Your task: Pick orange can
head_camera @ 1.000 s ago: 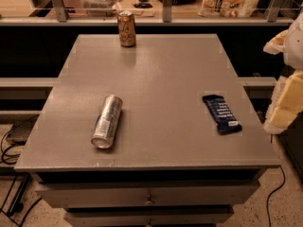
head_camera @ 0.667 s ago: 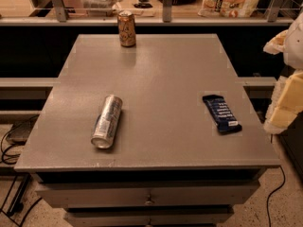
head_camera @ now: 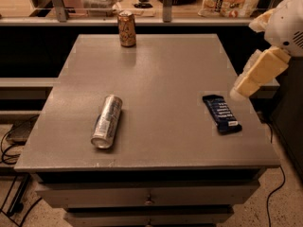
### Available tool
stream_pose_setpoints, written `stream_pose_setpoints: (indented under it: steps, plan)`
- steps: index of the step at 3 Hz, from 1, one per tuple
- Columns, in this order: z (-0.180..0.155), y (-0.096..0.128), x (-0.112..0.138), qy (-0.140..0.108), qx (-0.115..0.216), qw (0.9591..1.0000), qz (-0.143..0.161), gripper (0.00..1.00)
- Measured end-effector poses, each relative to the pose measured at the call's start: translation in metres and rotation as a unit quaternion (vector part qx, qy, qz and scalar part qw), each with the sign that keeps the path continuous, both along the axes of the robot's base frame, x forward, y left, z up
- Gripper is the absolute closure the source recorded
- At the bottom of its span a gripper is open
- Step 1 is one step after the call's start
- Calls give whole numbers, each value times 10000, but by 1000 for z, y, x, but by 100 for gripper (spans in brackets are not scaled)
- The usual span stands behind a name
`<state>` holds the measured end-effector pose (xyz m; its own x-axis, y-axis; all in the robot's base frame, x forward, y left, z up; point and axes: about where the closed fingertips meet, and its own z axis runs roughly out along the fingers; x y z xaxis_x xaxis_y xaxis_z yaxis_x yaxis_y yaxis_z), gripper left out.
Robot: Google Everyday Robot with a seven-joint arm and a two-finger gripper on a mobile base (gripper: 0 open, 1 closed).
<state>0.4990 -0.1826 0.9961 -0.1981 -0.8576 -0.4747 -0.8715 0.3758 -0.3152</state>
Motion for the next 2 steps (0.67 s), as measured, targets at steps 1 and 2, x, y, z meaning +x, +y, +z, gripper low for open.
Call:
stream_pose_setpoints:
  steps: [1,2]
  plan:
    - [0,0,0,7,-6,10000,3,0]
    - [-3,16,11,-22,216,9998,-8,0]
